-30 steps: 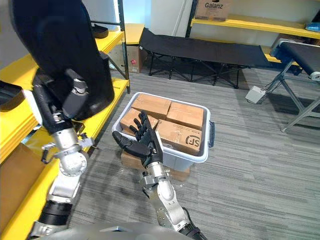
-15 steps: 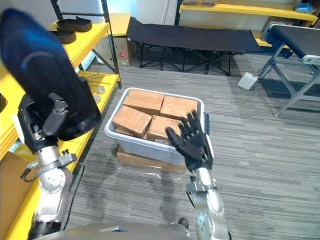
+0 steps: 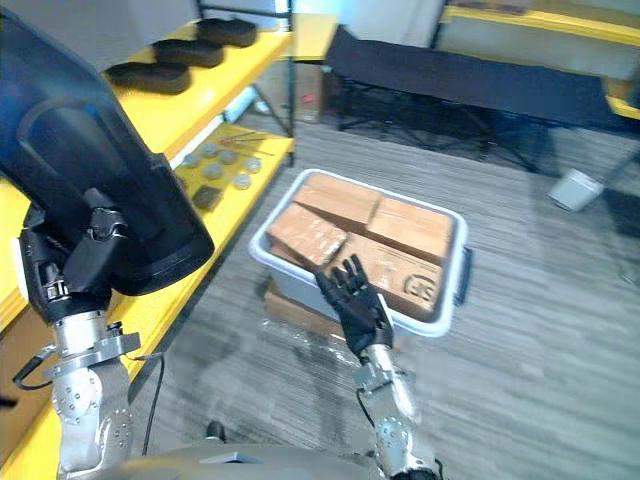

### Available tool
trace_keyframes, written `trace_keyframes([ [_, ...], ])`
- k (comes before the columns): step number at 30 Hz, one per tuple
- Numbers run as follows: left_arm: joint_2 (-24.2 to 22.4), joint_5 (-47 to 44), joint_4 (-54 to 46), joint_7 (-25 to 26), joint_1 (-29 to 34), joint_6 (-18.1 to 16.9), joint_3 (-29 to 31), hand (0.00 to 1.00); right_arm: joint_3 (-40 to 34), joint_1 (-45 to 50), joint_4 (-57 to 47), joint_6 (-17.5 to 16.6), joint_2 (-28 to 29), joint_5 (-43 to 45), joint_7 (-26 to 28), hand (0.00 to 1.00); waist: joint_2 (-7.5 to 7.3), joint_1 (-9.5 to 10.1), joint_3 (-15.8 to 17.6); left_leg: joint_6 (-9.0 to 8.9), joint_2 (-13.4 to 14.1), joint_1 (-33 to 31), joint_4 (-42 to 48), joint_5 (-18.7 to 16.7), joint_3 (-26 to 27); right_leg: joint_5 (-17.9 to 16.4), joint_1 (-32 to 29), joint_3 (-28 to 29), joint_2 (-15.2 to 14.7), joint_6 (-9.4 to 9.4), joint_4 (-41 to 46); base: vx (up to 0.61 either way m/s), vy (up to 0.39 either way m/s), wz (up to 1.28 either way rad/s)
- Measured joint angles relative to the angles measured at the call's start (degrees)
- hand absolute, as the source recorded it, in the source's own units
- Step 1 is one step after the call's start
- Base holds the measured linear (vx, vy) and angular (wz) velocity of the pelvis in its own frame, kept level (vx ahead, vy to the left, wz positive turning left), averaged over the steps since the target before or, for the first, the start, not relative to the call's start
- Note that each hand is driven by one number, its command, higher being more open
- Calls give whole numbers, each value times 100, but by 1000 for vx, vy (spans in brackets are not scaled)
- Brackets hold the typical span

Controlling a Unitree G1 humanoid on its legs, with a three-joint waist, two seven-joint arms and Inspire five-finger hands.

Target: Walk over and take three plastic housings, then place them on the shelf

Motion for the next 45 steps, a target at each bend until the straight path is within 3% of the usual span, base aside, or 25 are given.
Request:
trace_keyframes([
  [5,-238,-906,-22,-166,353,-1,769,0,151,-476,0,-94,-15,-240,-201,100,-134,424,101,-2,-73,-132,3,66,-404,-10,163,-416,-11,4,110,26,-15,49],
  [8,-241,-1102,-26,-175,359,-2,894,0,153,-696,-28,-124,-2,-224,-190,100,-229,422,118,0,-64,-110,7,64,-411,-23,164,-411,-25,-18,193,5,-1,4],
  [12,-299,-1098,-26,-264,334,3,770,0,202,-809,-72,-108,-3,-218,-149,100,-234,386,139,9,-52,-139,55,58,-430,-79,201,-445,-1,-18,185,-25,-18,4],
  [17,-299,-1101,-26,-640,194,12,447,0,192,-491,-517,-84,-60,-278,-151,100,-122,259,216,104,-64,-398,75,261,-569,-525,291,-785,-7,16,476,-64,-46,46],
  [19,-295,-1101,-26,-724,197,11,360,0,143,-384,-515,-85,-59,-356,-155,100,-113,243,253,97,-83,-419,46,306,-638,-767,211,-780,-145,5,908,-53,13,33],
  [20,-280,-1101,-26,-728,197,11,355,0,109,-340,-516,-93,-59,-407,-160,100,-142,223,271,112,-135,-421,43,331,-668,-904,165,-652,-242,-44,1153,-32,33,49],
  [22,-217,-1110,-20,-896,144,2,196,0,-108,-85,-534,-241,-52,-257,-192,100,-239,95,339,188,-315,-424,26,401,-921,-1012,-18,247,-455,-164,1913,-31,47,80],
  [25,-99,-1116,-20,-1011,63,-72,28,0,-353,234,-792,-277,14,-217,-312,100,-327,70,381,248,-454,-428,-82,500,-1114,-1142,-164,569,-614,-303,2450,-15,-16,57],
  [26,-19,-1120,-20,-921,30,-146,27,0,-342,243,-968,-280,27,-226,-294,100,-439,76,392,251,-557,-455,-160,607,-1112,-1425,-148,563,-665,-280,2348,5,-70,19],
  [28,-6,-1116,-20,-801,-18,-149,14,0,-343,138,-1010,-288,20,-231,-228,100,-495,73,377,232,-610,-532,-173,722,-1111,-1546,-143,574,-680,-89,2220,-39,-89,12],
  [29,-16,-1109,-19,-640,-65,-149,-92,0,-347,-63,-1011,-287,-24,-258,-162,100,-333,55,483,248,-584,-601,-175,881,-1068,-1645,-57,624,-542,71,1971,-78,-78,19],
  [31,-66,-1083,-20,-598,-107,-147,-212,0,-311,-106,-1011,-250,-61,-287,-150,100,-159,48,554,291,-541,-606,-193,957,-948,-1742,66,645,-428,246,1782,-128,-47,25],
  [32,-127,-1049,-20,-594,-108,-146,-261,0,-278,-81,-1009,-198,-74,-295,-151,100,-42,53,558,344,-492,-608,-196,969,-901,-1783,108,592,-361,218,1783,-178,-14,31],
  [35,-136,-997,-41,-623,-95,-147,-219,0,-171,-54,-1012,-206,-85,-410,-155,100,17,90,519,453,-454,-618,-204,887,-703,-1792,171,509,-342,205,1764,-95,18,18],
  [38,-131,-1000,-276,-753,-66,-148,-41,0,64,-162,-1020,-219,-21,-468,-280,100,-110,153,556,467,-558,-651,-172,898,-489,-1789,305,399,-450,202,1677,-10,57,25],
  [39,-117,-1000,-392,-848,-66,-151,79,0,112,-214,-1043,-238,7,-486,-373,100,-277,227,620,455,-666,-711,-67,881,-453,-1792,339,366,-550,183,1666,53,63,27],
  [40,-89,-1001,-458,-926,-59,-154,198,0,153,-217,-1114,-255,55,-509,-491,100,-458,296,648,559,-833,-831,148,713,-424,-1742,414,301,-673,25,1586,79,83,28],
  [41,-97,-1001,-453,-942,-53,-155,228,0,154,-221,-1139,-270,51,-512,-559,100,-476,291,660,573,-879,-853,252,622,-419,-1611,479,260,-701,-140,1648,144,137,50],
  [42,-103,-999,-438,-940,16,-156,267,0,145,-245,-1139,-333,3,-617,-823,100,-445,268,642,668,-980,-836,431,520,-510,-1165,326,422,-894,-479,2247,162,219,43],
  [44,-25,-999,-445,-944,16,-211,317,0,91,-288,-1152,-432,5,-835,-1110,100,-450,272,633,777,-1066,-727,504,308,-511,-648,60,729,-1132,-788,2950,158,234,27],
  [45,61,-978,-464,-904,15,-274,433,0,55,-403,-1152,-527,17,-961,-1272,100,-461,259,627,888,-1142,-606,485,210,-495,-87,-195,1036,-1281,-968,3386,204,213,11],
])
